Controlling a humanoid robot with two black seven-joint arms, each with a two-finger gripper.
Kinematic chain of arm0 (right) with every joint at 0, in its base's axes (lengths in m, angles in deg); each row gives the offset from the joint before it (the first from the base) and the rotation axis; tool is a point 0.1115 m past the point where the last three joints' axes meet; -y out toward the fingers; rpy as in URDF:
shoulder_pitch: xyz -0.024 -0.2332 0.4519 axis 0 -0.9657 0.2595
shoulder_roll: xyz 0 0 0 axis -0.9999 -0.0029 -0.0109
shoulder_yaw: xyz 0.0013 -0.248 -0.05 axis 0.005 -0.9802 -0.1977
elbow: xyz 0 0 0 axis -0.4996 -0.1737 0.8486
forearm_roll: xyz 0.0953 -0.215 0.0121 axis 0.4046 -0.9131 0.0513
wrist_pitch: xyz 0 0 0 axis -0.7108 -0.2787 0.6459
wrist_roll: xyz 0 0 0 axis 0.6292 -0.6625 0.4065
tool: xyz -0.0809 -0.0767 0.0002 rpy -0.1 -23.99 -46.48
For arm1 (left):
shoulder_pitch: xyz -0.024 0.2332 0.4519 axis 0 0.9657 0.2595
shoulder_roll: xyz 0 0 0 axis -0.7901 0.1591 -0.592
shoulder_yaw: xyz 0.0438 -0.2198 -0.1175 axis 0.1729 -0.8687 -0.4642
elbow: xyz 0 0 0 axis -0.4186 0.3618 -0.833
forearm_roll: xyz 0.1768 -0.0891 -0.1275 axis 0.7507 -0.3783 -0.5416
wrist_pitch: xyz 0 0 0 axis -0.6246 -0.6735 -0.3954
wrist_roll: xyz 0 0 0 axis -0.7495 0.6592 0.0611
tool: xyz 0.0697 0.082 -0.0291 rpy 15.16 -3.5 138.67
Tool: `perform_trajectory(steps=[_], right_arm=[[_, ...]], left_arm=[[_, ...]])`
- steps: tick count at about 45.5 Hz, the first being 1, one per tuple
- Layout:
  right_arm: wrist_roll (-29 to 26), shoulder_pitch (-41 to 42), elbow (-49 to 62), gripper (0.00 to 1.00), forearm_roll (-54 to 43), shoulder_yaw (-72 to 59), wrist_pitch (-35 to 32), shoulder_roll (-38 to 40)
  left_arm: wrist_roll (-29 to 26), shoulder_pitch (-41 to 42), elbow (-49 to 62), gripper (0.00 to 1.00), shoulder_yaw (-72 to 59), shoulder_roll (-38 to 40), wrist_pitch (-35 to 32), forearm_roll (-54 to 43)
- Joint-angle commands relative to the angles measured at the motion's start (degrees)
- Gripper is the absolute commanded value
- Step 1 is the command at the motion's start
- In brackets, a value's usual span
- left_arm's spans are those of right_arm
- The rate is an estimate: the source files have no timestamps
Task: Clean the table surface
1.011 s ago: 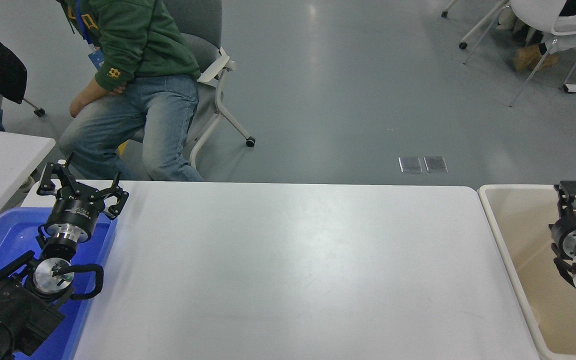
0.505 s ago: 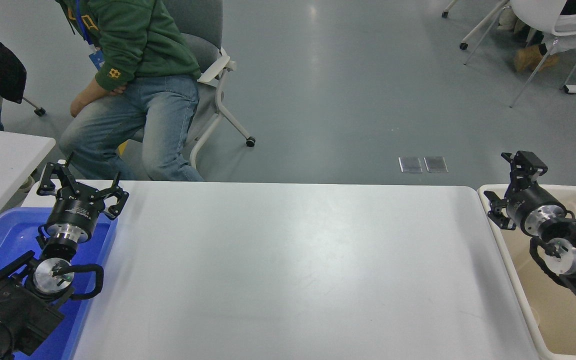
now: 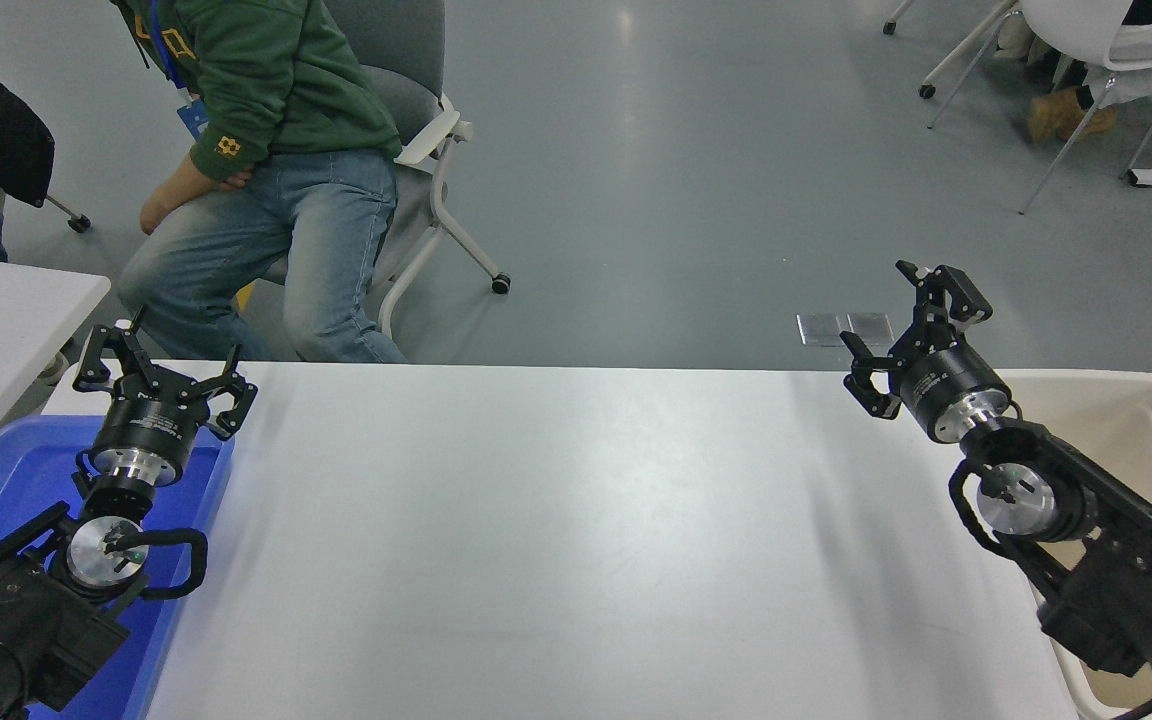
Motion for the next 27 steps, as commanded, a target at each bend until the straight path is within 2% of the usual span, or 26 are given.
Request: perform_trajectory(steps=[1, 27], right_arm=[[5.26, 0.03, 7.17, 0.98, -0.74, 0.71, -0.61, -4.87], [6.67, -1.12, 7.44, 0.98, -0.74, 0.09, 0.01, -4.78]], left_arm=[[0.00, 0.00, -0.04, 1.00, 0.00, 0.00, 0.00, 0.00], [0.00, 0.00, -0.04, 1.00, 0.00, 0.00, 0.00, 0.00]])
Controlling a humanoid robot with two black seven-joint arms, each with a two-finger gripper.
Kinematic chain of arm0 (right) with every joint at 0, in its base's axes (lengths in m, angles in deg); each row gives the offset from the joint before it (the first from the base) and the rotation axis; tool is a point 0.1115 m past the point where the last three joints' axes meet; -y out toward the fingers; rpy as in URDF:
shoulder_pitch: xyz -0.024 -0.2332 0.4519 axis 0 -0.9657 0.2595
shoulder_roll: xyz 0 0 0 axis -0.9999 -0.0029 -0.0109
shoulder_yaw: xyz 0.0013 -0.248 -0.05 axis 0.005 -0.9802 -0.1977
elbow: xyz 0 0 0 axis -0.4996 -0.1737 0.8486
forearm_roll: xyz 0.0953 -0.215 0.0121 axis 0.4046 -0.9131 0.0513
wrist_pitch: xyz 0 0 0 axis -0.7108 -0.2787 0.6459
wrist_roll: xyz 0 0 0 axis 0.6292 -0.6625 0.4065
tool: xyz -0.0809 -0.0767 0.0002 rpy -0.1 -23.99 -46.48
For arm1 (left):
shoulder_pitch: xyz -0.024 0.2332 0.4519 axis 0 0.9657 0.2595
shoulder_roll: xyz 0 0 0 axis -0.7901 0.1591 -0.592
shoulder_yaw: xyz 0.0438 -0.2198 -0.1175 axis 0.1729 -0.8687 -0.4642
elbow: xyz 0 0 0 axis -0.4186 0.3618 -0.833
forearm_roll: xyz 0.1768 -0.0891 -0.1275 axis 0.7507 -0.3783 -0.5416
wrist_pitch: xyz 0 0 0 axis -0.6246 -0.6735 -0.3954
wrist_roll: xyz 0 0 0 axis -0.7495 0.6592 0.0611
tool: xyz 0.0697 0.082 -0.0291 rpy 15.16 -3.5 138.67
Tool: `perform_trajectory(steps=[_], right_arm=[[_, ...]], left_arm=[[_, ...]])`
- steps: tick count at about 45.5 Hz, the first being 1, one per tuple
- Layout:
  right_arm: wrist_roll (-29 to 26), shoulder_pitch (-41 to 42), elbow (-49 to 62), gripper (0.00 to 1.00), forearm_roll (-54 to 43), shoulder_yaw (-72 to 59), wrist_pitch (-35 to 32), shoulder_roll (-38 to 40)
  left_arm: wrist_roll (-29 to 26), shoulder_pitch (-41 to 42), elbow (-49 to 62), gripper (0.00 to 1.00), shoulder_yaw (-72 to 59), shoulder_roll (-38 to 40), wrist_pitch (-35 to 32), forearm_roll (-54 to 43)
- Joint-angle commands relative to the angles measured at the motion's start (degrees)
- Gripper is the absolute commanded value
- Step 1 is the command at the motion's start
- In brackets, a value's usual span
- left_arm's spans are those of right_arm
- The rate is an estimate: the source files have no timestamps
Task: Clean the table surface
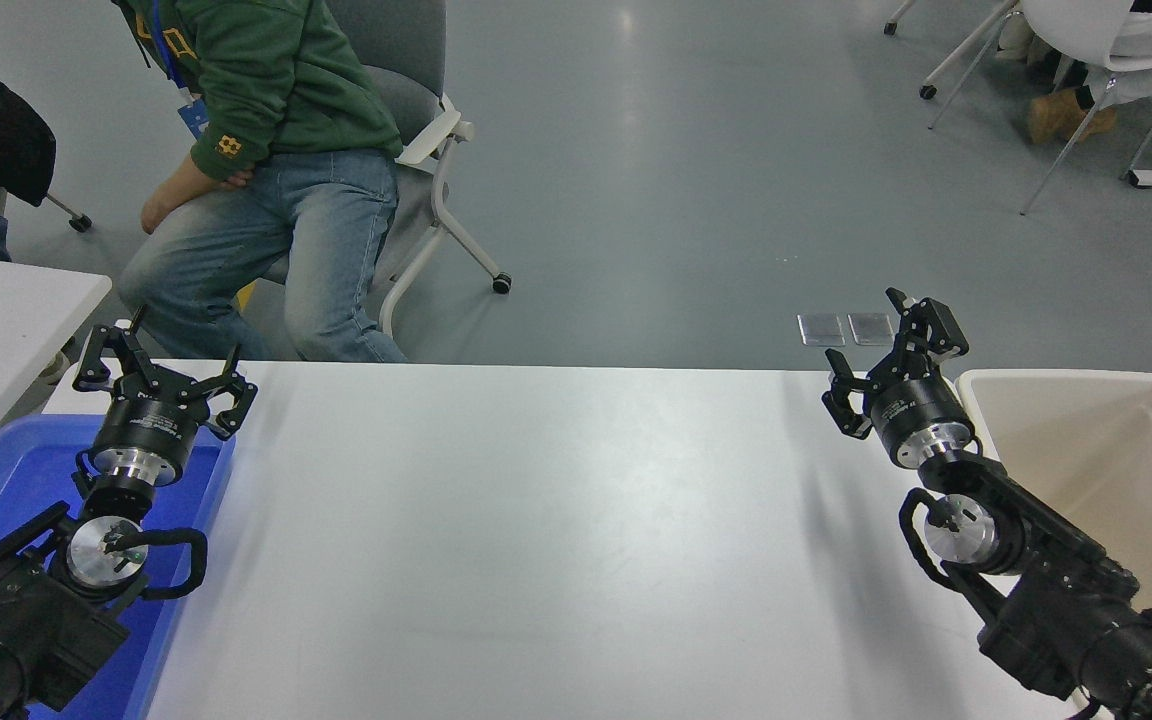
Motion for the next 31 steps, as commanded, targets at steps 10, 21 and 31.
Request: perform_trajectory(steps=[10, 21, 31], right_arm=[[0.38, -0.20, 0.49, 0.98, -0.04, -0.38, 0.27, -0.21], [0.38, 0.06, 0.49, 0.98, -0.04, -0.38, 0.27, -0.12], [0.38, -0.20, 0.41, 0.98, -0.04, -0.38, 0.27, -0.12]], left_arm=[[0.00, 0.00, -0.01, 1.00, 0.00, 0.00, 0.00, 0.00], [0.00, 0.00, 0.08, 1.00, 0.00, 0.00, 0.00, 0.00], [0.00, 0.00, -0.01, 1.00, 0.00, 0.00, 0.00, 0.00]])
